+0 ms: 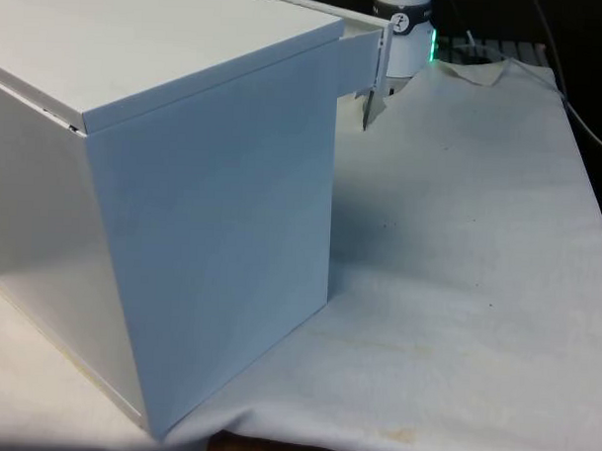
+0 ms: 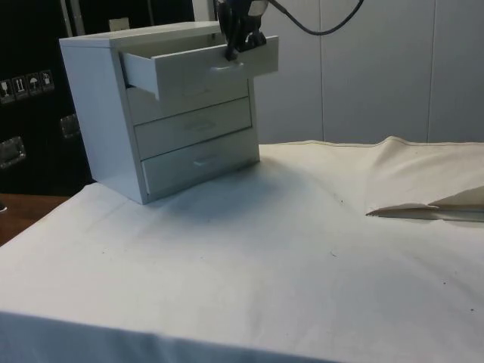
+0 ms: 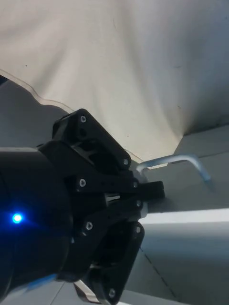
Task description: Open the drawer, then close it.
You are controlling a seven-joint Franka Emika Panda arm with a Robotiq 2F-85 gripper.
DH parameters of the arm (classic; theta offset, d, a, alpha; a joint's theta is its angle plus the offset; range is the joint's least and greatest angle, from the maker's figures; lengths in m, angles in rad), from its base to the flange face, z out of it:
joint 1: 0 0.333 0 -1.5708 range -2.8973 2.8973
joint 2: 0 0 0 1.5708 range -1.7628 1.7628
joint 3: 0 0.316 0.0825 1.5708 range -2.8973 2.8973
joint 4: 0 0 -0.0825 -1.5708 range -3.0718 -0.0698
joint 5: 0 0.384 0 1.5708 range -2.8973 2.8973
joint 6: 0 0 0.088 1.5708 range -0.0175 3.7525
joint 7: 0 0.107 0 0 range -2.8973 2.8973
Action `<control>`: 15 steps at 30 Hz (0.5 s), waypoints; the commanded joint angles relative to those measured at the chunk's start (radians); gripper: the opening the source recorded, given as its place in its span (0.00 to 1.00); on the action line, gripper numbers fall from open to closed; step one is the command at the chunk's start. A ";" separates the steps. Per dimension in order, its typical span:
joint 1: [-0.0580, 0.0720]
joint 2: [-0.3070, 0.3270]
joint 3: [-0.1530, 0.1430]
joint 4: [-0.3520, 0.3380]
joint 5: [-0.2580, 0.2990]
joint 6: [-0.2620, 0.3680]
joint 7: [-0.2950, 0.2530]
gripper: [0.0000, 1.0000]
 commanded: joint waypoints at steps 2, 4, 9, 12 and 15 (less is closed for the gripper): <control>-0.008 0.008 0.004 0.022 -0.035 -0.005 0.020 0.00; -0.008 0.010 0.004 0.026 -0.037 -0.006 0.020 0.00; -0.008 0.019 0.002 0.045 -0.049 -0.009 0.023 0.00; -0.008 0.024 0.000 0.052 -0.057 -0.008 0.027 0.00; -0.008 0.037 -0.003 0.067 -0.072 -0.007 0.037 0.00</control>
